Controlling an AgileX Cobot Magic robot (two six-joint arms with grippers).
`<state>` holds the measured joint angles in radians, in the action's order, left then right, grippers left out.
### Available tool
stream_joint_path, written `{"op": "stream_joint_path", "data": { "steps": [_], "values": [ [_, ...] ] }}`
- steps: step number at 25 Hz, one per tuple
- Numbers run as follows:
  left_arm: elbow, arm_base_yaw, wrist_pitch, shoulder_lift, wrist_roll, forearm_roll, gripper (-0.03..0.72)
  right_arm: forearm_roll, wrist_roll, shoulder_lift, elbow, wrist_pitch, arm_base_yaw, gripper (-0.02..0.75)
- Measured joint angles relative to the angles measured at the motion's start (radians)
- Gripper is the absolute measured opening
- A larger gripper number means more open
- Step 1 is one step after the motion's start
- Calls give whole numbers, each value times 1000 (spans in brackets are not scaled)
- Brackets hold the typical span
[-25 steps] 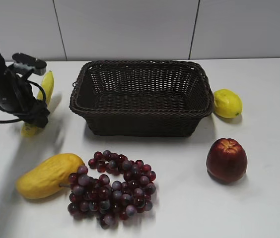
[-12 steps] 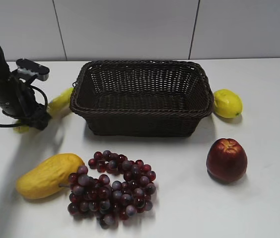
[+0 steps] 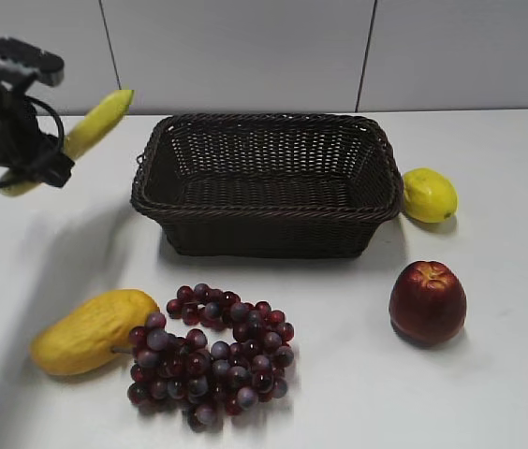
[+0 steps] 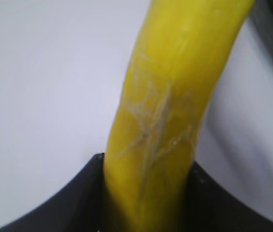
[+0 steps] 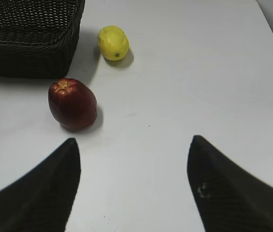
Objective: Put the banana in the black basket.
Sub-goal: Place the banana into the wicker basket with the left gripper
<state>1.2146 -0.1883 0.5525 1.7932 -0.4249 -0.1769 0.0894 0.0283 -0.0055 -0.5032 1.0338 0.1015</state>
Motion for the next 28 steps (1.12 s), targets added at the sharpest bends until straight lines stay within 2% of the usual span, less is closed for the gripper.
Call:
{"op": "stream_joint_path", "data": {
  "steps": [5,11,16,20,28],
  "values": [
    [137,-58,41,-91,-1,0,433,0,0,0,0,0,0,520],
    [299,-197,36,-100,-1,10,433,0,0,0,0,0,0,520],
    [306,-323,-98,-88,-2,52,433,0,0,0,0,0,0,520],
    [310,-387,-187,-29,-2,58,433,0,0,0,0,0,0,520],
    [310,-415,-171,135,-2,59,433,0,0,0,0,0,0,520]
  ]
}}
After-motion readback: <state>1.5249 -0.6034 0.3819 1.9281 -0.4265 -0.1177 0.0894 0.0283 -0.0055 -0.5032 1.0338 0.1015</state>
